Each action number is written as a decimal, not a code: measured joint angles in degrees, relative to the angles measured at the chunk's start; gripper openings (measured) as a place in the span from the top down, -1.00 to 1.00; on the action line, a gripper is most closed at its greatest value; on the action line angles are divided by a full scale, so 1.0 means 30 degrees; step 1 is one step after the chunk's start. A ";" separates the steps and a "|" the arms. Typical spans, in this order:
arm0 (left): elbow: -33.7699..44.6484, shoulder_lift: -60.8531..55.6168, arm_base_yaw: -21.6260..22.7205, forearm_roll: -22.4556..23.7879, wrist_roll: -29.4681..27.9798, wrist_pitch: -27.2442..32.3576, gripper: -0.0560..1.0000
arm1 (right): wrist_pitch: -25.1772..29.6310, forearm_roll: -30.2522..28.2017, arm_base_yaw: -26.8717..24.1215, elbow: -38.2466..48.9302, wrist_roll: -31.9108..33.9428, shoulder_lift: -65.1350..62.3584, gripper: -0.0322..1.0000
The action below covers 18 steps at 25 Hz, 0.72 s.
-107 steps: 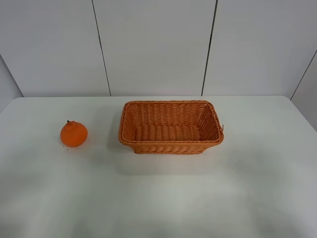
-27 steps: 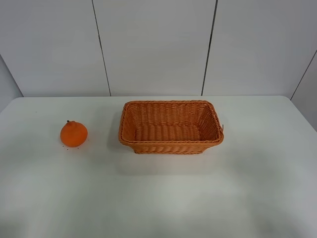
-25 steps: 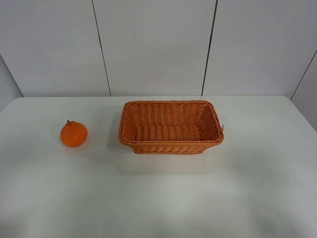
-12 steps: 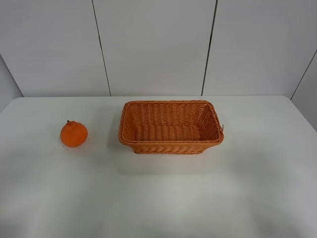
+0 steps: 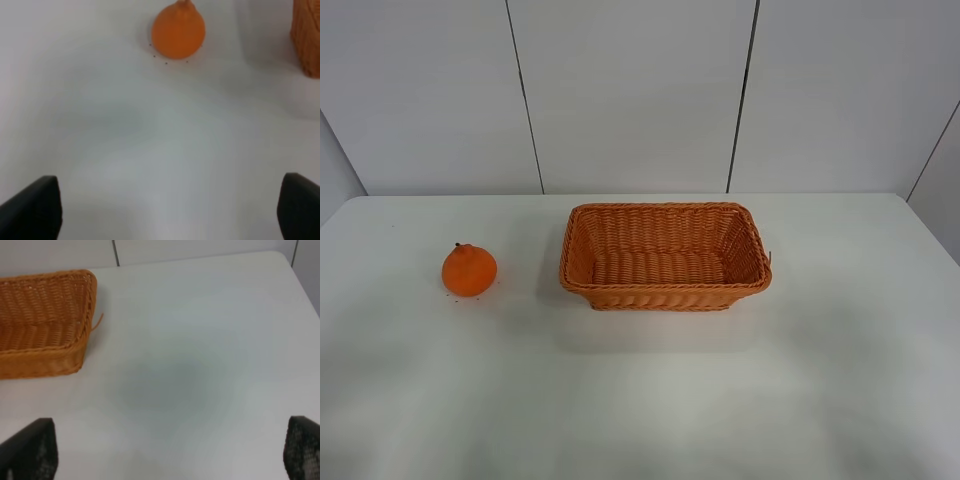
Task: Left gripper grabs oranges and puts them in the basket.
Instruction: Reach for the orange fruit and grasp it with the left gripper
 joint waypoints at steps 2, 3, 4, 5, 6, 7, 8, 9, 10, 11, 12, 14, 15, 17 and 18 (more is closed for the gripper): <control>0.0027 0.0000 0.0000 0.0236 -0.0102 0.0000 -0.92 | 0.0000 0.0000 0.0000 0.0000 0.0000 0.0000 -0.41; 0.0027 0.0000 0.0000 0.0470 -0.0059 0.0000 -0.92 | 0.0000 0.0000 0.0000 0.0000 0.0000 0.0000 -0.41; 0.0027 0.0000 0.0000 0.0783 -0.0018 0.0000 -0.92 | 0.0000 0.0000 0.0000 0.0000 0.0000 0.0000 -0.41; 0.0027 0.0000 -0.0039 0.0959 0.0002 0.0000 -0.92 | 0.0000 0.0000 0.0000 0.0000 0.0000 0.0000 -0.41; 0.0027 0.0000 -0.0185 0.1032 0.0049 0.0000 -0.92 | 0.0000 0.0000 0.0000 0.0000 0.0000 0.0000 -0.41; 0.0027 0.0000 -0.0349 0.1086 0.0050 0.0000 -0.92 | 0.0000 0.0000 0.0000 0.0000 0.0000 0.0000 -0.41; 0.0027 0.0000 -0.0498 0.1125 0.0085 0.0000 -0.92 | 0.0000 0.0000 0.0000 0.0000 0.0000 0.0000 -0.41; 0.0027 0.0000 -0.0563 0.1148 0.0112 0.0000 -0.91 | 0.0000 0.0000 0.0000 0.0000 0.0000 0.0000 -0.41; 0.0027 0.0000 -0.0613 0.1162 0.0112 0.0000 -0.91 | 0.0000 0.0000 0.0000 0.0000 0.0000 0.0000 -0.41; 0.0027 0.0000 -0.0629 0.1162 0.0127 0.0000 -0.91 | 0.0000 0.0000 0.0000 0.0000 0.0000 0.0000 -0.41; 0.0027 0.0000 -0.0629 0.1162 0.0127 0.0000 -0.91 | 0.0000 0.0000 0.0000 0.0000 0.0000 0.0000 -0.41; 0.0027 0.0000 -0.0635 0.1162 0.0127 0.0000 -0.90 | 0.0000 0.0000 0.0000 0.0000 0.0000 0.0000 -0.41; 0.0027 0.0000 -0.0635 0.1162 0.0127 0.0000 -0.90 | 0.0000 0.0000 0.0000 0.0000 0.0000 0.0000 -0.41; 0.0027 0.0000 -0.0635 0.1162 0.0127 0.0000 -0.90 | 0.0000 0.0000 0.0000 0.0000 0.0000 0.0000 -0.41; 0.0027 0.0000 -0.0635 0.1162 0.0127 0.0000 -0.90 | 0.0000 0.0000 0.0000 0.0000 0.0000 0.0000 -0.41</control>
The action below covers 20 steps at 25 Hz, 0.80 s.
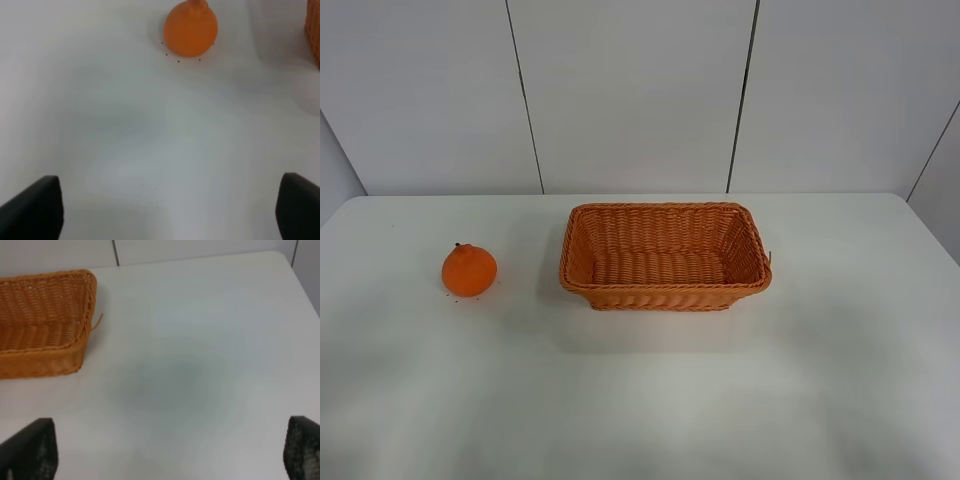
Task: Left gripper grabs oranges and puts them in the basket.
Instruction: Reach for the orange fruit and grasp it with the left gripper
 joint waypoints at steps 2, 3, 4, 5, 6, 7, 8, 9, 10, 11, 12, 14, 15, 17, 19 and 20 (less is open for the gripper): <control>0.0000 0.0000 0.0000 0.0000 0.0000 0.0000 -0.90 | 0.0000 0.0000 0.0000 0.0000 0.0000 0.0000 -0.41; 0.0000 0.0000 0.0000 0.0000 0.0000 0.0000 -0.90 | 0.0000 0.0000 0.0000 0.0000 0.0000 0.0000 -0.41; 0.0000 0.0000 0.0000 0.0000 0.0000 0.0000 -0.90 | 0.0000 0.0000 0.0000 0.0000 0.0000 0.0000 -0.41; 0.0000 0.0000 0.0000 0.0000 0.0000 0.0000 -0.90 | 0.0000 0.0000 0.0000 0.0000 0.0000 0.0000 -0.41; 0.0000 0.0000 0.0000 0.0000 0.0000 0.0000 -0.90 | 0.0000 0.0000 0.0000 0.0000 0.0000 0.0000 -0.41; 0.0000 0.0000 0.0000 0.0000 0.0000 0.0000 -0.90 | 0.0000 0.0000 0.0000 0.0000 0.0000 0.0000 -0.41; 0.0000 0.0000 0.0000 0.0000 0.0000 0.0000 -0.90 | 0.0000 0.0000 0.0000 0.0000 0.0000 0.0000 -0.41; 0.0000 0.0000 0.0000 0.0000 0.0000 0.0000 -0.90 | 0.0000 0.0000 0.0000 0.0000 0.0000 0.0000 -0.41; 0.0000 0.0000 0.0000 0.0000 0.0000 0.0000 -0.90 | 0.0000 0.0000 0.0000 0.0000 0.0000 0.0000 -0.41; 0.0000 0.0000 0.0000 0.0000 0.0000 0.0000 -0.90 | 0.0000 0.0000 0.0000 0.0000 0.0000 0.0000 -0.41; 0.0000 0.0000 0.0000 0.0000 0.0000 0.0000 -0.90 | 0.0000 0.0000 0.0000 0.0000 0.0000 0.0000 -0.41; 0.0000 0.0000 0.0000 0.0000 0.0000 0.0000 -0.90 | 0.0000 0.0000 0.0000 0.0000 0.0000 0.0000 -0.41; 0.0000 0.0000 0.0000 0.0005 0.0000 0.0000 -0.90 | 0.0000 0.0000 0.0000 0.0000 0.0000 0.0000 -0.41; 0.0000 0.0000 0.0000 0.0005 0.0000 0.0000 -0.90 | 0.0000 0.0000 0.0000 0.0000 0.0000 0.0000 -0.41; 0.0000 0.0000 0.0000 0.0005 0.0000 0.0000 -0.90 | 0.0000 0.0000 0.0000 0.0000 0.0000 0.0000 -0.41; 0.0000 0.0000 0.0000 0.0005 0.0000 0.0000 -0.90 | 0.0000 0.0000 0.0000 0.0000 0.0000 0.0000 -0.41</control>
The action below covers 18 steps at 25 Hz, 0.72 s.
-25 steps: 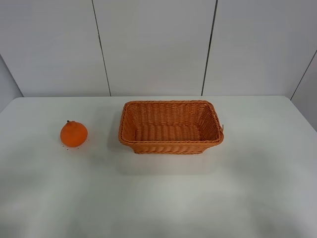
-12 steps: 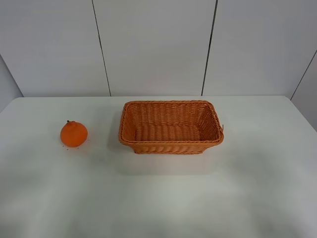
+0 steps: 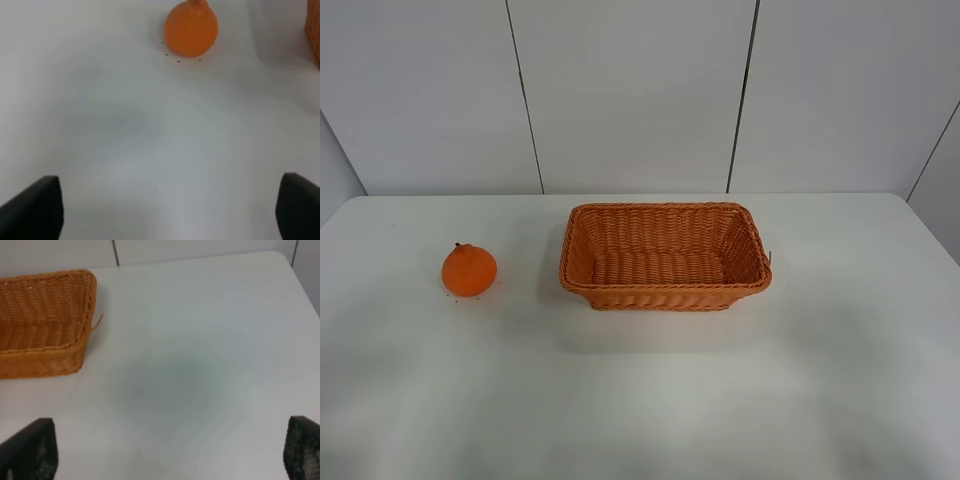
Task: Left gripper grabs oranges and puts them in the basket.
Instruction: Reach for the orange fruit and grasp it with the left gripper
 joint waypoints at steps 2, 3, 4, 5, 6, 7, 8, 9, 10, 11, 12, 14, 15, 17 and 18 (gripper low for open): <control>0.0000 0.0000 0.0000 0.0000 0.0017 0.0000 -0.90 | 0.0000 0.0000 0.0000 0.0000 0.0000 0.0000 -0.41; 0.0000 0.0000 0.0000 0.0000 0.0006 0.0000 -0.90 | 0.0000 0.0000 0.0000 0.0000 0.0000 0.0000 -0.41; 0.0000 0.0000 0.0000 0.0000 0.0029 0.0000 -0.90 | 0.0000 0.0000 0.0000 0.0000 0.0000 0.0000 -0.41; 0.0000 0.0000 0.0000 0.0000 0.0029 0.0000 -0.90 | 0.0000 0.0000 0.0000 0.0000 0.0000 0.0000 -0.41; 0.0000 0.0000 0.0000 0.0000 0.0029 0.0000 -0.90 | 0.0000 0.0000 0.0000 0.0000 0.0000 0.0000 -0.41; 0.0000 0.0000 0.0000 0.0000 0.0029 0.0000 -0.90 | 0.0000 0.0000 0.0000 0.0000 0.0000 0.0000 -0.41; 0.0000 0.0000 0.0000 0.0000 0.0029 0.0000 -0.90 | 0.0000 0.0000 0.0000 0.0000 0.0000 0.0000 -0.41; 0.0000 0.0000 0.0000 0.0000 0.0029 0.0000 -0.90 | 0.0000 0.0000 0.0000 0.0000 0.0000 0.0000 -0.41; 0.0000 0.0000 0.0000 0.0000 0.0029 0.0000 -0.90 | 0.0000 0.0000 0.0000 0.0000 0.0000 0.0000 -0.41; 0.0000 0.0000 0.0000 0.0000 0.0029 0.0000 -0.90 | 0.0000 0.0000 0.0000 0.0000 0.0000 0.0000 -0.41; 0.0000 0.0000 0.0000 0.0016 0.0029 0.0000 -0.90 | 0.0000 0.0000 0.0000 0.0000 0.0000 0.0000 -0.41; 0.0000 0.0000 0.0000 0.0016 0.0046 0.0000 -0.90 | 0.0000 0.0000 0.0000 0.0000 0.0000 0.0000 -0.41; 0.0000 0.0000 0.0000 0.0016 0.0046 0.0000 -0.90 | 0.0000 0.0000 0.0000 0.0000 0.0000 0.0000 -0.41; 0.0000 0.0000 0.0000 0.0016 0.0046 0.0000 -0.90 | 0.0000 0.0000 0.0000 0.0000 0.0000 0.0000 -0.41; 0.0000 0.0000 0.0000 0.0016 0.0046 0.0000 -0.90 | 0.0000 0.0000 0.0000 0.0000 0.0000 0.0000 -0.41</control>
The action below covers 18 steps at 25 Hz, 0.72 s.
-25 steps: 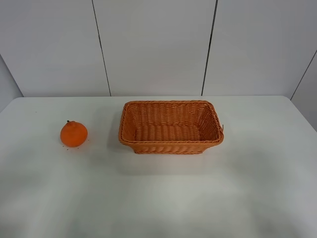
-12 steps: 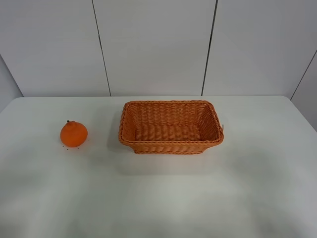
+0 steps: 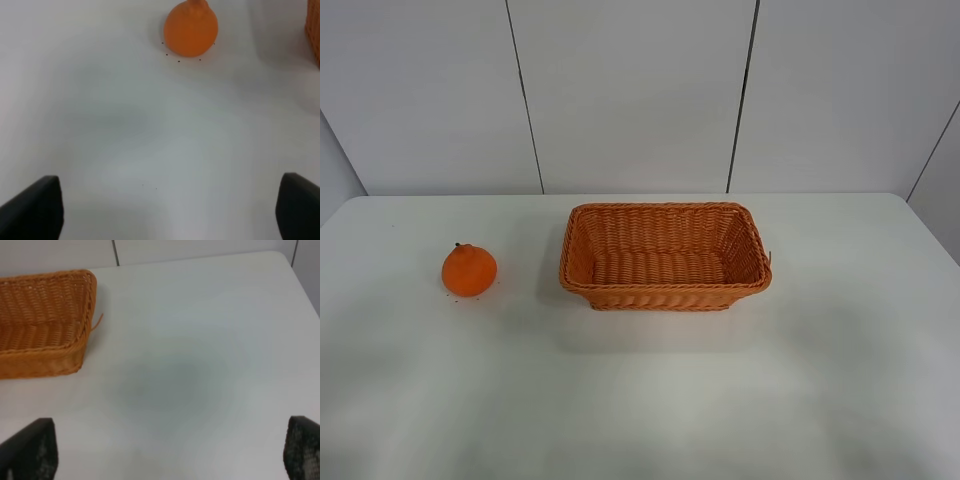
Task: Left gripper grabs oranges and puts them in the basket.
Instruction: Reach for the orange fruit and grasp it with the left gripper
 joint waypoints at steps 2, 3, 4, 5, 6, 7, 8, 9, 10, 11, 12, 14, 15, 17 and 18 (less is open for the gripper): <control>0.0000 0.0000 0.0000 0.0000 0.0000 0.0000 -0.90 | 0.0000 0.0000 0.0000 0.0000 0.0000 0.0000 -0.41; 0.0000 0.0000 0.0000 0.0000 0.0000 0.0000 -0.90 | 0.0000 0.0000 0.0000 0.0000 0.0000 0.0000 -0.41; 0.0000 0.0000 0.0000 0.0000 0.0000 0.0000 -0.90 | 0.0000 0.0000 0.0000 0.0000 0.0000 0.0000 -0.41; 0.0000 0.0000 0.0000 0.0000 0.0000 0.0000 -0.90 | 0.0000 0.0000 0.0000 0.0000 0.0000 0.0000 -0.41; 0.0000 0.0000 0.0000 0.0000 0.0000 0.0000 -0.90 | 0.0000 0.0000 0.0000 0.0000 0.0000 0.0000 -0.41; 0.0000 0.0000 0.0000 0.0000 0.0000 0.0000 -0.90 | 0.0000 0.0000 0.0000 0.0000 0.0000 0.0000 -0.41; 0.0000 0.0000 0.0000 0.0000 0.0000 0.0000 -0.90 | 0.0000 0.0000 0.0000 0.0000 0.0000 0.0000 -0.41; 0.0000 0.0000 0.0000 0.0000 0.0000 0.0000 -0.90 | 0.0000 0.0000 0.0000 0.0000 0.0000 0.0000 -0.41; 0.0000 0.0000 0.0000 0.0000 0.0000 0.0000 -0.90 | 0.0000 0.0000 0.0000 0.0000 0.0000 0.0000 -0.41; 0.0000 0.0000 0.0000 0.0000 0.0000 0.0000 -0.90 | 0.0000 0.0000 0.0000 0.0000 0.0000 0.0000 -0.41; 0.0000 0.0000 0.0000 0.0000 0.0000 0.0000 -0.90 | 0.0000 0.0000 0.0000 0.0000 0.0000 0.0000 -0.41; 0.0000 0.0000 0.0000 0.0021 0.0000 0.0000 -0.90 | 0.0000 0.0000 0.0000 0.0000 0.0000 0.0000 -0.41; 0.0000 0.0000 0.0000 0.0040 0.0000 0.0000 -0.90 | 0.0000 0.0000 0.0000 0.0000 0.0000 0.0000 -0.41; 0.0000 0.0000 0.0000 0.0040 0.0000 0.0000 -0.90 | 0.0000 0.0000 0.0000 0.0000 0.0000 0.0000 -0.41; 0.0000 0.0000 0.0000 0.0040 0.0000 0.0000 -0.90 | 0.0000 0.0000 0.0000 0.0000 0.0000 0.0000 -0.41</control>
